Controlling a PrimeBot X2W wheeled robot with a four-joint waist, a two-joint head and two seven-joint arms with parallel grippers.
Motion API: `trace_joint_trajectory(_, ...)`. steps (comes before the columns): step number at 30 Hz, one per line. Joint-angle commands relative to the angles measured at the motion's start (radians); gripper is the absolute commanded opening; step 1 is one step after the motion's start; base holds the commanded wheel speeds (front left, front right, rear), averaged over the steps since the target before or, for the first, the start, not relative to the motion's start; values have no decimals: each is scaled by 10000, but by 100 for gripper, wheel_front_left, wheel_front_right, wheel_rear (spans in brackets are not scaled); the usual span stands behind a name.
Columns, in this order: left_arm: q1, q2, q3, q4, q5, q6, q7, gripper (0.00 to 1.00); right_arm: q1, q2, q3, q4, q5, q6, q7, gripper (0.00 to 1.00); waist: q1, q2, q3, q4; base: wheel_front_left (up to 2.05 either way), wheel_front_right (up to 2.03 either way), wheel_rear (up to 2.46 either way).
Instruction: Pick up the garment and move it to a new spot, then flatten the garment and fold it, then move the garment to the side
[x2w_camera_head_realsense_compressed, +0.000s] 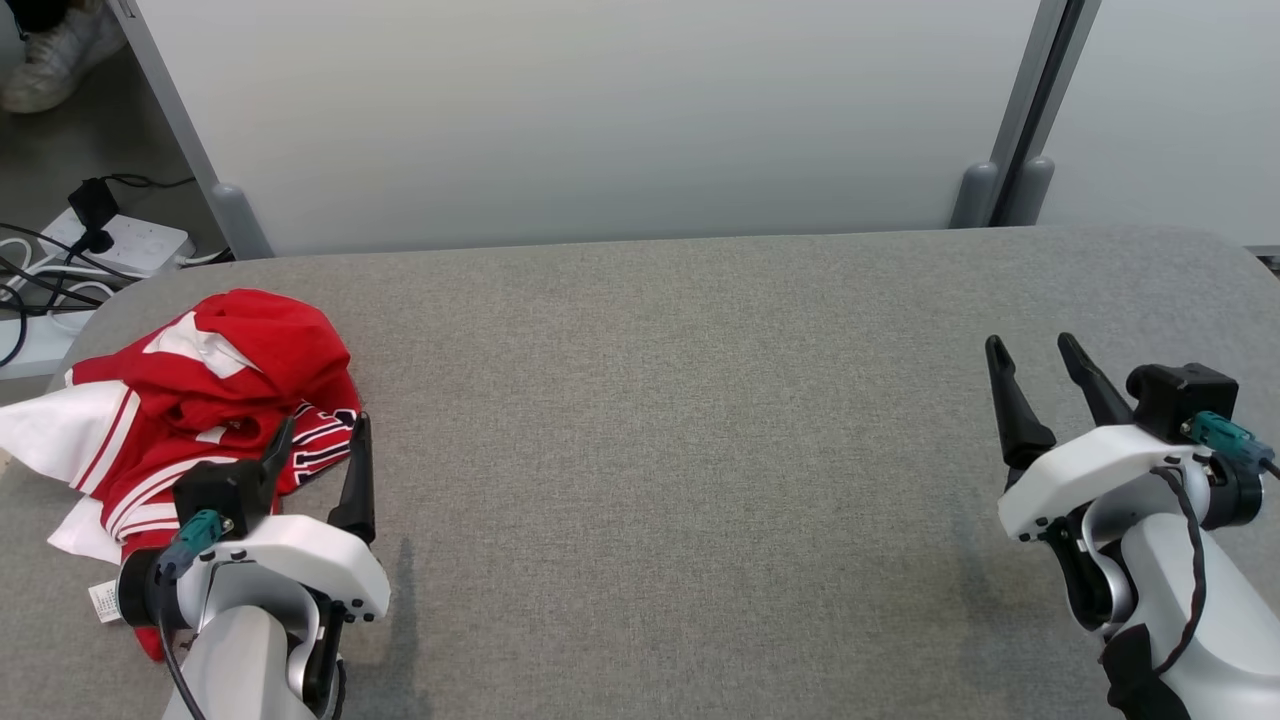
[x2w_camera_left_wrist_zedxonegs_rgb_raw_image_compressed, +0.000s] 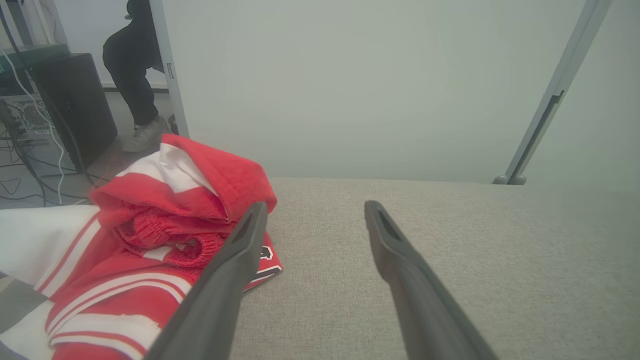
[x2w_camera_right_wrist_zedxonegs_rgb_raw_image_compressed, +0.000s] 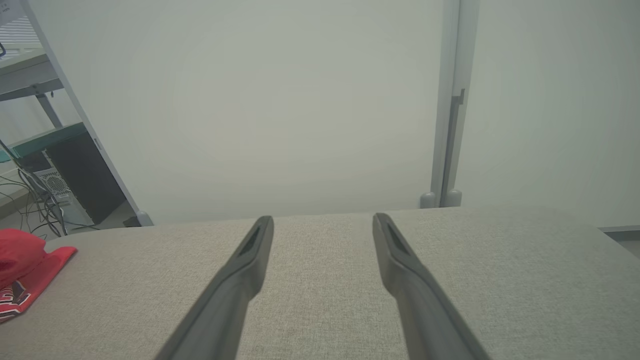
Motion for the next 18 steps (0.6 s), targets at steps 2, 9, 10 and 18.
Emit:
trace_joint_trajectory(2, -665, 300, 223, -107, 446, 62, -166, 100, -511, -132, 282, -81, -354, 71, -256, 100, -1, -1, -11, -7, 0, 0, 0)
trace_joint_trajectory(9, -822, 323, 242, -9, 1028, 129, -310, 100, -730, -198, 359, 155, -861, 73, -400, 100, -1, -1, -18, -11, 0, 0, 0)
trace_joint_trajectory(10, -818, 320, 263, 12, 1004, 140, -310, 100, -726, -201, 342, 176, -871, 73, -400, 100, -1, -1, -17, -11, 0, 0, 0)
trace_joint_trajectory(18, -763, 302, 403, 7, 905, 275, -310, 100, -679, -152, 178, 273, -934, 73, -400, 100, -1, -1, 6, -20, 0, 0, 0)
